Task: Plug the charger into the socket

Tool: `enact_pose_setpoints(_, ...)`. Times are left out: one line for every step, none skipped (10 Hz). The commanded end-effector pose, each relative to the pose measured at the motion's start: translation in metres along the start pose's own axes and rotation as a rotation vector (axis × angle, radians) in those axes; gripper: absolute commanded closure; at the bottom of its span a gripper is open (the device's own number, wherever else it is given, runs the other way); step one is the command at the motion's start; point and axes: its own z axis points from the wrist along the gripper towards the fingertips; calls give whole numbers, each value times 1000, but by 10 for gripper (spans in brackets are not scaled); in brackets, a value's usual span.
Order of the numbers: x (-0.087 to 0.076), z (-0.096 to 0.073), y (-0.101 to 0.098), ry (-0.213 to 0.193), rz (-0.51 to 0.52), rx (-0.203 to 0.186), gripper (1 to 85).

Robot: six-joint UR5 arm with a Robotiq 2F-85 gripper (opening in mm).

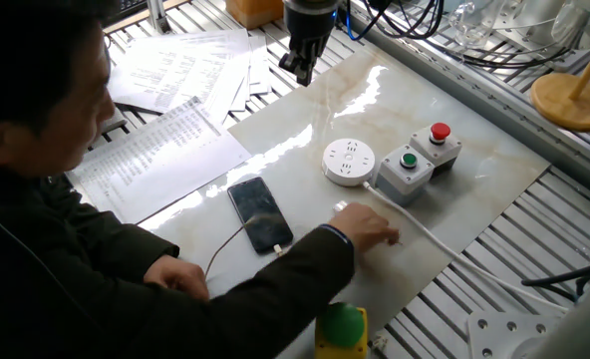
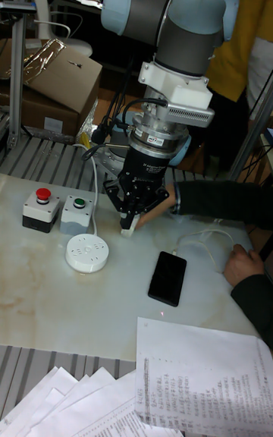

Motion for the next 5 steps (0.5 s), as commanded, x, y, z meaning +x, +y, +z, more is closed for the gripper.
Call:
enact_pose_setpoints(8, -5, 18, 27, 3, -79, 527)
enact_pose_setpoints(12, -7, 20, 44, -5, -86, 420)
enact_pose_setpoints(11, -7, 26, 39, 12, -111, 407)
enact_pose_setpoints(11, -8, 27, 38, 18, -116, 407)
enact_pose_setpoints(12, -8, 33, 37, 47, -139, 517)
